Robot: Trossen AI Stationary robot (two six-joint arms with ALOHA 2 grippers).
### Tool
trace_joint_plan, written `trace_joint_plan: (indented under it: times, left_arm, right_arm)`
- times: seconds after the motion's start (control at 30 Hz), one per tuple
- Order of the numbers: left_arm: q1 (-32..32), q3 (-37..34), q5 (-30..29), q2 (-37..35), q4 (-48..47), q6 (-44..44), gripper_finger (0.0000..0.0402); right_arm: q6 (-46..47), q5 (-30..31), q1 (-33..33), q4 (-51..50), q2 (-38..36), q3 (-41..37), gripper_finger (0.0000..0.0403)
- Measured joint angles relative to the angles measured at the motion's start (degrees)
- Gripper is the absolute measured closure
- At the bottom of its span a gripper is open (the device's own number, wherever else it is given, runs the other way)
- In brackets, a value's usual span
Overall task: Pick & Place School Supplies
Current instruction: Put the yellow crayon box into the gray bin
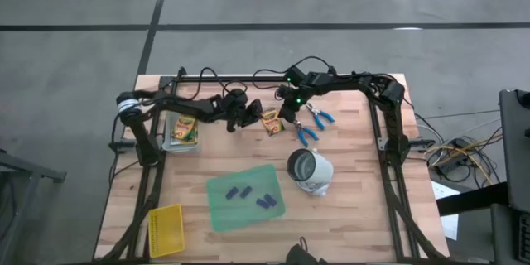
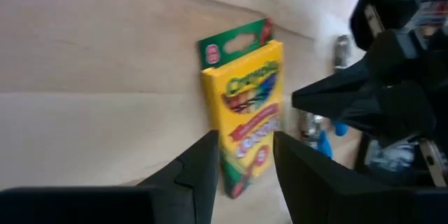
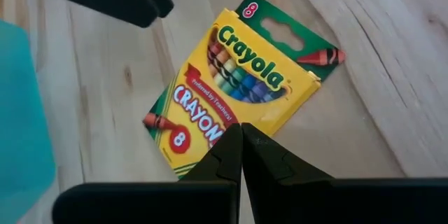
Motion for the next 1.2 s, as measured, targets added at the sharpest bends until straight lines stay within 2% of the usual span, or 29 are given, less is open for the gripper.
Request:
trace_joint_plan:
  times: [0.33,1.2]
  left_arm:
    - [0.0,3.4,0.0,0.3,-6.3,3.1,0.0261]
    - [-1.0,5.3,-0.6,4.1,-6.1,4.0,0.0261]
  right_arm:
    - [-0.1,1.0,0.7,-1.8,1.2,0.8,0.0394]
    - [0.1,1.7,0.8,-2.2,1.2,0.8,0.0394]
